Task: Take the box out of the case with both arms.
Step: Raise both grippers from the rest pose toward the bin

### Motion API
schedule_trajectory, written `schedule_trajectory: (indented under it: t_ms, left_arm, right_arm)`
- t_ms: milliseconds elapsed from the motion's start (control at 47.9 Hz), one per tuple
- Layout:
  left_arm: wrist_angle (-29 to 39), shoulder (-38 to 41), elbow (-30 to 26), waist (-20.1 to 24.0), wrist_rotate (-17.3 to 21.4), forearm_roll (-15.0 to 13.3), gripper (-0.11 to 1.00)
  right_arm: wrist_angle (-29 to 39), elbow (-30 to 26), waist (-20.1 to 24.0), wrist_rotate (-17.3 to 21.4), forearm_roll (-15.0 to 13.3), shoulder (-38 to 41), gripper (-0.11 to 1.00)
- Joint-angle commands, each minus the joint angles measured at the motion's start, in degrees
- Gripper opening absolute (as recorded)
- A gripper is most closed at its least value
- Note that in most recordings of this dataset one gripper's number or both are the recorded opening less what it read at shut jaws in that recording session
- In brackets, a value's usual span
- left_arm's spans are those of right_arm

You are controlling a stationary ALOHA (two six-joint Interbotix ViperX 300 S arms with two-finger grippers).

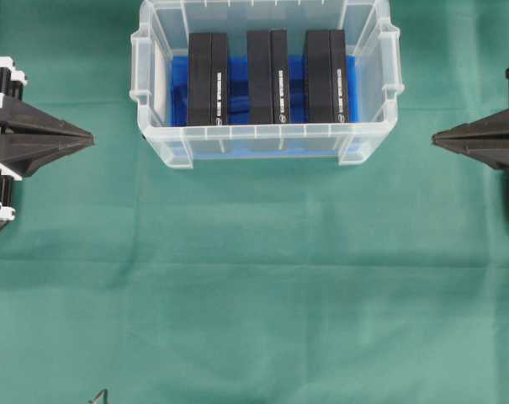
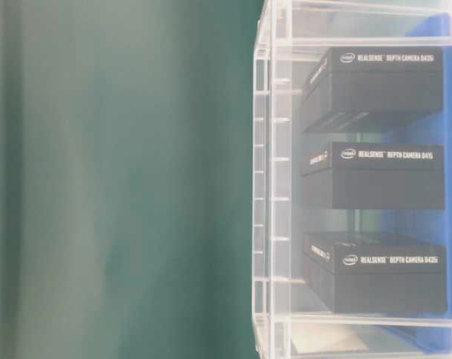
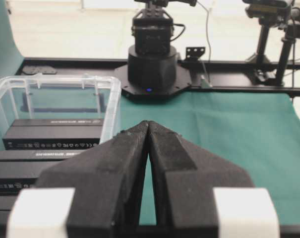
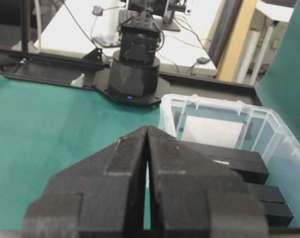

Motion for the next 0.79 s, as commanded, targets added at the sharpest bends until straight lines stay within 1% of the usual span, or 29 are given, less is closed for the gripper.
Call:
schedule_trajectory:
  t_ms: [0, 104, 209, 271, 334, 459, 584, 772]
  left_arm:
    - [0.7, -0.4, -2.1, -0.4, -0.1, 1.6, 0.00]
    - [2.4, -0.6, -2.5, -0.4, -0.3, 1.5, 0.00]
    - [3.3, -1.0, -3.2, -0.4, -0.7, 1.5, 0.00]
    - [4.0, -1.3, -4.2, -0.4, -1.4, 1.5, 0.00]
    - [5.1, -1.8, -6.3, -0.4, -2.5, 1.5, 0.00]
    - [10.0, -2.1, -12.0, -0.5, -4.3, 1.6, 0.00]
    - [18.1, -1.5, -19.5, -0.5, -4.7, 1.5, 0.00]
    - [30.3, 0.8, -30.7, -0.5, -4.8, 1.5, 0.00]
  right_arm:
    - [-0.4, -1.1, 0.2, 0.7, 0.4, 0.4, 0.00]
    - [1.9, -2.3, 0.1, 0.7, 0.3, 0.6, 0.00]
    - [6.2, -4.0, 0.2, 0.9, 0.4, 0.4, 0.00]
    - [8.8, -5.9, 0.2, 1.3, 0.4, 0.3, 0.00]
    - [11.6, -8.9, 0.2, 2.4, 0.4, 0.0, 0.00]
    - [19.6, -16.9, 0.1, 5.4, 0.4, 0.1, 0.00]
    - [28.4, -25.5, -0.2, 8.1, 0.4, 1.1, 0.00]
    - [36.6, -36.0, -0.3, 10.5, 0.4, 4.5, 0.00]
